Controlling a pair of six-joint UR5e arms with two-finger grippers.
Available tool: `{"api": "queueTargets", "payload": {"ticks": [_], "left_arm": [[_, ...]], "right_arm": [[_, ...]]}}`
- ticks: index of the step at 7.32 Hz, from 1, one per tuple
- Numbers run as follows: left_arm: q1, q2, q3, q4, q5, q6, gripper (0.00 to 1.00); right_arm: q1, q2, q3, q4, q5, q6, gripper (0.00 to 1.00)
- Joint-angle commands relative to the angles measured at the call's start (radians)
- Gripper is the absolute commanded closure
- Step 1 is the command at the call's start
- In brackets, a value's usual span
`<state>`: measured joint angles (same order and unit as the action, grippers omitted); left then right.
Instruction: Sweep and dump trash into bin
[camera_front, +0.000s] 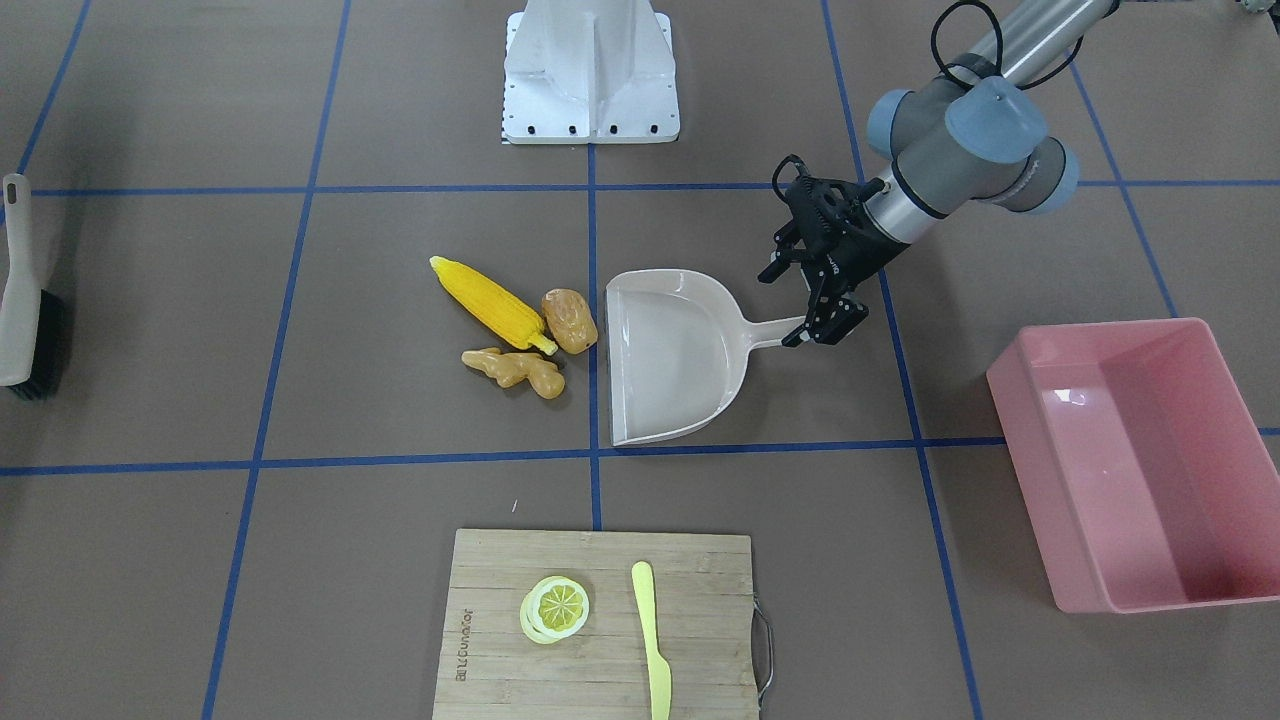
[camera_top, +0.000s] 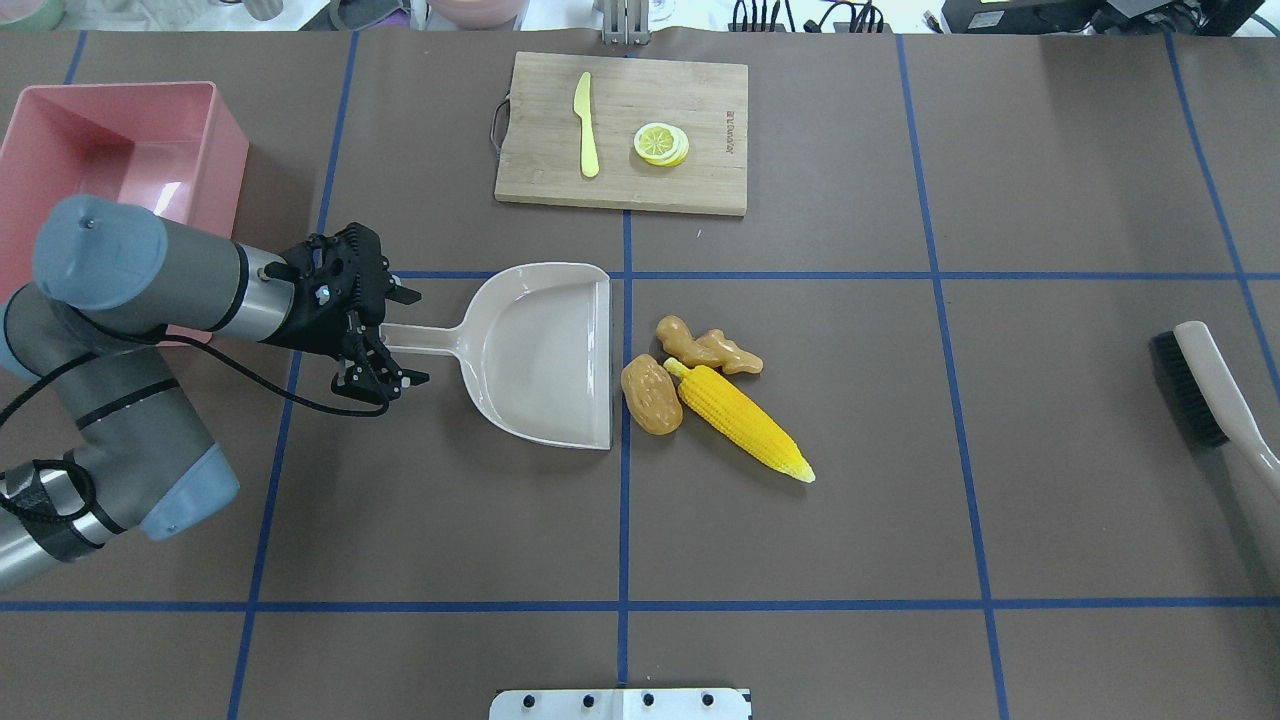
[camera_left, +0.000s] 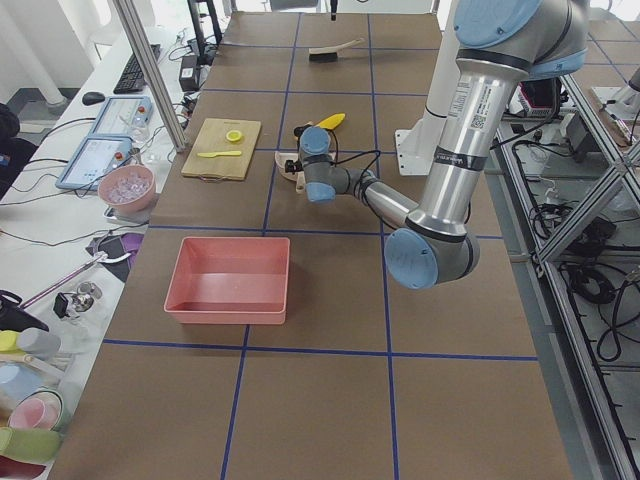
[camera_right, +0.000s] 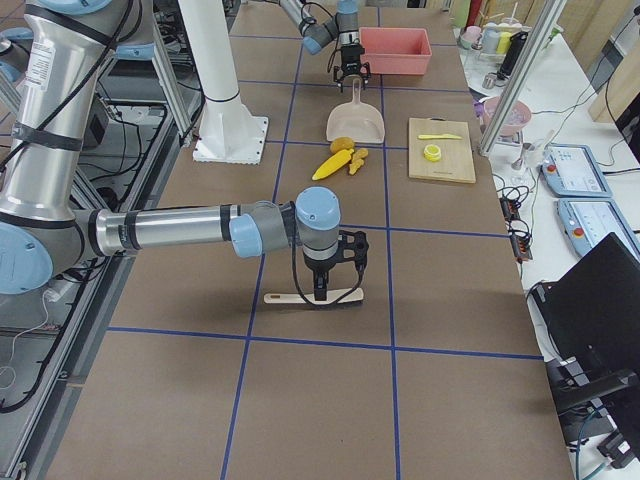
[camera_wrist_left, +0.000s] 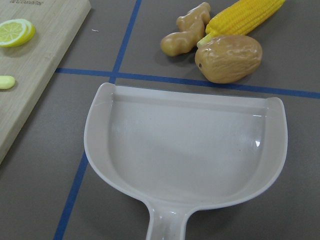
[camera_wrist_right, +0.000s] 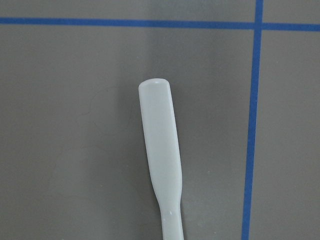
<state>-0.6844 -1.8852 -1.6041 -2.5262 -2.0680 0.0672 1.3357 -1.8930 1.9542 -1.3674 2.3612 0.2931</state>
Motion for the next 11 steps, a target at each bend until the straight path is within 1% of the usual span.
{"api": "queueTargets", "payload": {"ticks": [1, 2, 3, 5, 6, 8, 10, 11], "left_arm": [[0.005, -0.017, 0.046, -0.043, 0.005, -0.02, 0.03], [0.006, -0.028, 0.047, -0.043, 0.005, -0.061, 0.03], [0.005, -0.029, 0.047, -0.043, 0.005, -0.063, 0.03], [0.006, -0.031, 0.073, -0.043, 0.005, -0.063, 0.03], [0.006, -0.041, 0.093, -0.045, 0.005, -0.075, 0.03], [0.008, -0.055, 0.113, -0.046, 0.005, -0.09, 0.04], [0.012, -0.068, 0.133, -0.052, 0.002, -0.09, 0.04], [0.014, -0.068, 0.133, -0.057, 0.0, -0.09, 0.04]], "right_arm": [[-0.09, -0.084, -0.023, 0.221, -0.072, 0.183, 0.0], [-0.168, -0.109, -0.029, 0.322, -0.085, 0.255, 0.0], [-0.208, -0.124, -0.07, 0.403, -0.108, 0.283, 0.0], [-0.268, -0.126, -0.245, 0.662, -0.135, 0.372, 0.0], [-0.285, -0.133, -0.257, 0.715, -0.135, 0.436, 0.0], [-0.315, -0.143, -0.256, 0.734, -0.135, 0.465, 0.0], [-0.369, -0.159, -0.245, 0.734, -0.161, 0.474, 0.01], [-0.384, -0.163, -0.241, 0.734, -0.161, 0.475, 0.15]]}}
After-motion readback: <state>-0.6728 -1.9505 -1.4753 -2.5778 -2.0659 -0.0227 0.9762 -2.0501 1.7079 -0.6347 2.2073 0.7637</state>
